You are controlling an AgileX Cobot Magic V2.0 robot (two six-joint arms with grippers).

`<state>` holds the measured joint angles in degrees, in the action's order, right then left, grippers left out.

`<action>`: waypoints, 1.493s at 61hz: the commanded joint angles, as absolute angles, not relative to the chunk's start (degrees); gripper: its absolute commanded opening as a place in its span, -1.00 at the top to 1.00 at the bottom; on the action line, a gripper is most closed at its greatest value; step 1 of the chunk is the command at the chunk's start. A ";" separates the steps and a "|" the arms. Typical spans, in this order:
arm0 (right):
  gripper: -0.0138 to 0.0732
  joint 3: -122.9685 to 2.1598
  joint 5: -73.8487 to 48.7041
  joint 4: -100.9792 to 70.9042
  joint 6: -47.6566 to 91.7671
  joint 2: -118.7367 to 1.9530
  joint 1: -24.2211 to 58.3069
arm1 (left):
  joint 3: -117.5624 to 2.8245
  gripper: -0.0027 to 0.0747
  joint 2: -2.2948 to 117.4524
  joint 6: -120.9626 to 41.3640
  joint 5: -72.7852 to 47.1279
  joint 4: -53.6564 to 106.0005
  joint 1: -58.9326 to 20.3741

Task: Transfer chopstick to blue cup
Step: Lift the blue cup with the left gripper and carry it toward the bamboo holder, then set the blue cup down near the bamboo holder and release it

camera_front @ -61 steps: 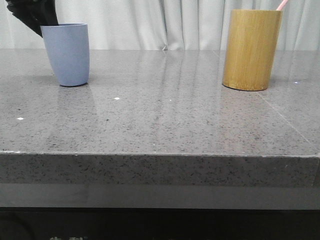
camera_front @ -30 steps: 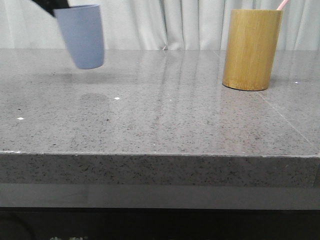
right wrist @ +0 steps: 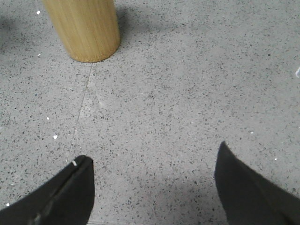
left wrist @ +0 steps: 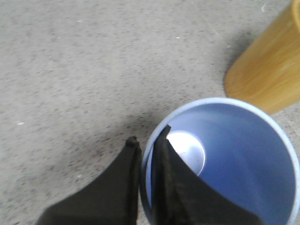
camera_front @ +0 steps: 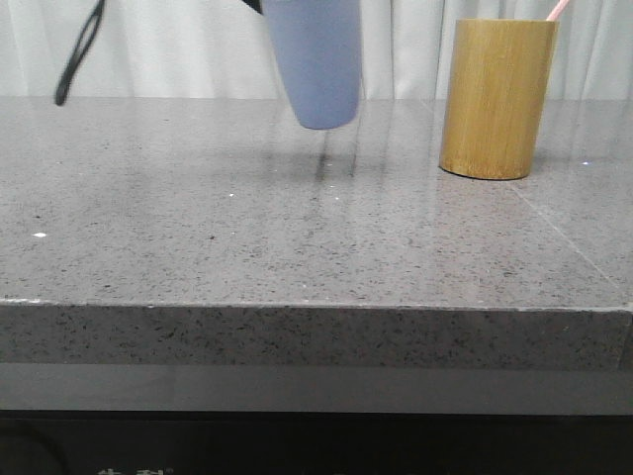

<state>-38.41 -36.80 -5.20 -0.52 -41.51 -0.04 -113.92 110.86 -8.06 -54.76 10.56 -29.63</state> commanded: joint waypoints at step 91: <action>-0.58 -40.07 -33.57 -5.62 0.00 -41.64 -0.25 | -120.55 0.11 105.52 -7.49 -56.43 8.72 -30.96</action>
